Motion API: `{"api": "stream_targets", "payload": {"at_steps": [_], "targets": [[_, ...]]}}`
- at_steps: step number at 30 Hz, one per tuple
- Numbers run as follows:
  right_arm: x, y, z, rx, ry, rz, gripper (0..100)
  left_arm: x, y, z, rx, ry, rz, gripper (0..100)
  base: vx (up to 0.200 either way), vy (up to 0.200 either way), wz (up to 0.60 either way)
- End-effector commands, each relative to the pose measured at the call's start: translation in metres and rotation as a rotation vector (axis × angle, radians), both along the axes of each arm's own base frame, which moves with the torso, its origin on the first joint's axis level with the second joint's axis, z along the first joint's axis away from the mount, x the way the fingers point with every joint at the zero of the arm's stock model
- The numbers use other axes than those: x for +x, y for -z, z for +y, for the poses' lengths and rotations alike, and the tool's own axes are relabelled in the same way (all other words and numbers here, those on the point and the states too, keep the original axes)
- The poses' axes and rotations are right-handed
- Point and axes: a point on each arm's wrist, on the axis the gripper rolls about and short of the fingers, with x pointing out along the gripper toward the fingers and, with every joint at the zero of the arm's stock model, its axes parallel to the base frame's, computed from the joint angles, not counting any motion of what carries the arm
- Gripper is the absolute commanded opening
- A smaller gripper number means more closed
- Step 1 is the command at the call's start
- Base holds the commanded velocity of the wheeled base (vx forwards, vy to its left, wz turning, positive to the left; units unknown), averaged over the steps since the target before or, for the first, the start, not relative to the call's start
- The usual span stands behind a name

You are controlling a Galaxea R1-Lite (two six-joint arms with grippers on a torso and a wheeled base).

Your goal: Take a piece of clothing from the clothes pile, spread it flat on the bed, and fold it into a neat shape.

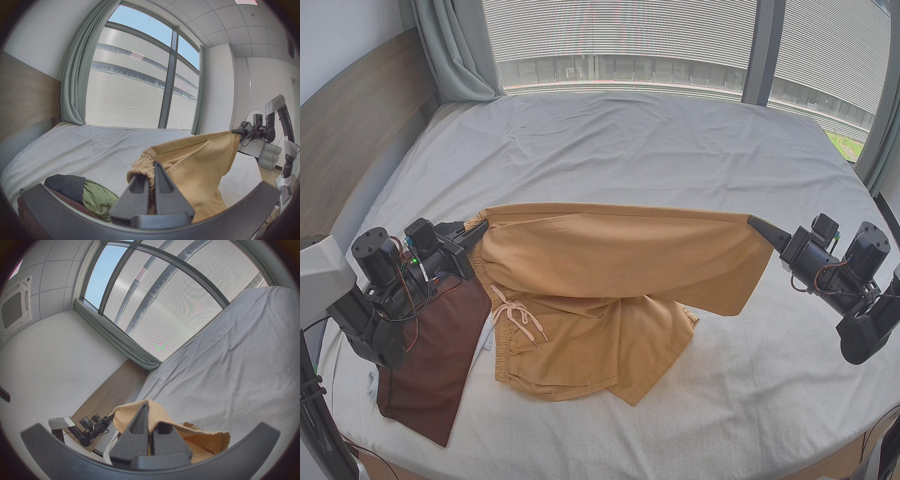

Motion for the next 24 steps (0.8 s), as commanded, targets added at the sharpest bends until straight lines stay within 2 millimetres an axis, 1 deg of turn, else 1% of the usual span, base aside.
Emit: {"api": "stream_targets", "payload": {"at_steps": [1,3,6,10,13,19,24], "targets": [[0.017,0.009,0.004,-0.005,-0.004,0.007,0,0.0,0.004,-0.002,0.0,0.005,0.013,0,0.0,0.0,0.0],[0.025,0.013,0.005,-0.006,0.0,0.01,0,0.004,0.007,-0.002,-0.005,0.006,0.02,0,0.0,0.0,0.0],[0.035,0.021,0.006,-0.008,0.001,0.02,0,0.01,0.004,-0.002,-0.02,0.005,0.005,0,0.0,0.0,0.0],[0.048,0.023,0.006,-0.004,0.005,0.004,0,0.013,0.002,-0.002,-0.064,0.011,0.019,0,0.0,0.0,0.0],[0.052,0.022,0.006,-0.002,0.007,-0.009,0,0.015,0.003,-0.002,-0.08,0.009,0.029,0,0.0,0.0,0.0],[0.064,0.026,0.007,-0.001,0.013,-0.018,0,0.023,0.013,0.001,-0.081,-0.004,0.048,0,0.0,0.0,0.0],[0.068,0.024,0.007,0.001,0.015,-0.031,0,0.03,0.012,0.004,-0.085,-0.015,0.028,0,0.0,0.0,0.0]]}}
